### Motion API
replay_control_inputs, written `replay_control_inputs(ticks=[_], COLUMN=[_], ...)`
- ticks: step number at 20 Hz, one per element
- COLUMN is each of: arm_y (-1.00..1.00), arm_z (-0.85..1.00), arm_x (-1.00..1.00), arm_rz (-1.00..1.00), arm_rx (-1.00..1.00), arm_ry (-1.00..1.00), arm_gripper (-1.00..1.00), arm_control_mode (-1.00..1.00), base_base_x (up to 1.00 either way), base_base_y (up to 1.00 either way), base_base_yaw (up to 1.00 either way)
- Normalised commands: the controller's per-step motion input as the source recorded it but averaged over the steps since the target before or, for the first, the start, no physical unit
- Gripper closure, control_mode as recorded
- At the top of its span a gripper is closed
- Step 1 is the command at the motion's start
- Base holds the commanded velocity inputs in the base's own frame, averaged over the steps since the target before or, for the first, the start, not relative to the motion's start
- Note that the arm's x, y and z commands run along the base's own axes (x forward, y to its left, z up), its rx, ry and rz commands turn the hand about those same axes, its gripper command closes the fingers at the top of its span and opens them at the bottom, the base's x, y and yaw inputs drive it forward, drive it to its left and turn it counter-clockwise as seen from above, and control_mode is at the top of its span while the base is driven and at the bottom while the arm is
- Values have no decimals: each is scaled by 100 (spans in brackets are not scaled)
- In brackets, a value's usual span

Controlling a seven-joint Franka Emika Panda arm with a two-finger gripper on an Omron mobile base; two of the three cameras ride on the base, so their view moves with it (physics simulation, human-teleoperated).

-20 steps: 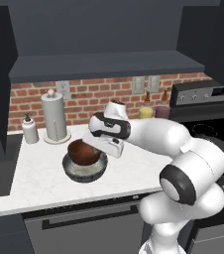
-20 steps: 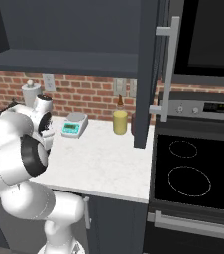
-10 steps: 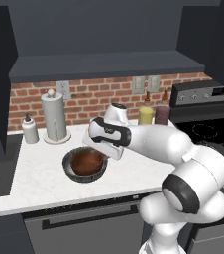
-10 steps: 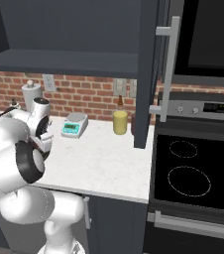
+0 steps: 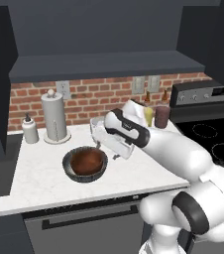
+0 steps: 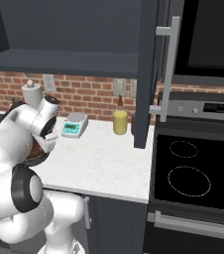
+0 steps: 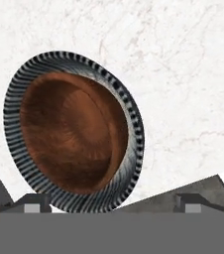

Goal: Pick up the bowls on the counter and stack them on top of one another in the open cabinet. Place the smaller bowl on top of the larger bowl.

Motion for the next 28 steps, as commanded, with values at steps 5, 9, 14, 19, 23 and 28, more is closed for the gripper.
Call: replay_control_inputs(ticks=[5,9,14,19,23,28], arm_y=[-12,8,6,19,21,10], arm_z=[-23,-45,-21,-29,-36,-18], arm_x=[-10,2,6,10,20,4], arm_rz=[0,0,0,0,0,0], arm_rx=[9,5,5,2,0,0], arm_ry=[3,1,0,0,0,-2], arm_gripper=[-100,-100,-100,-100,-100,100], arm_control_mode=[-100,-100,-100,-100,-100,-100], base_base_x=[0,0,0,0,0,0], base_base_y=[0,0,0,0,0,0], base_base_yaw=[0,0,0,0,0,0])
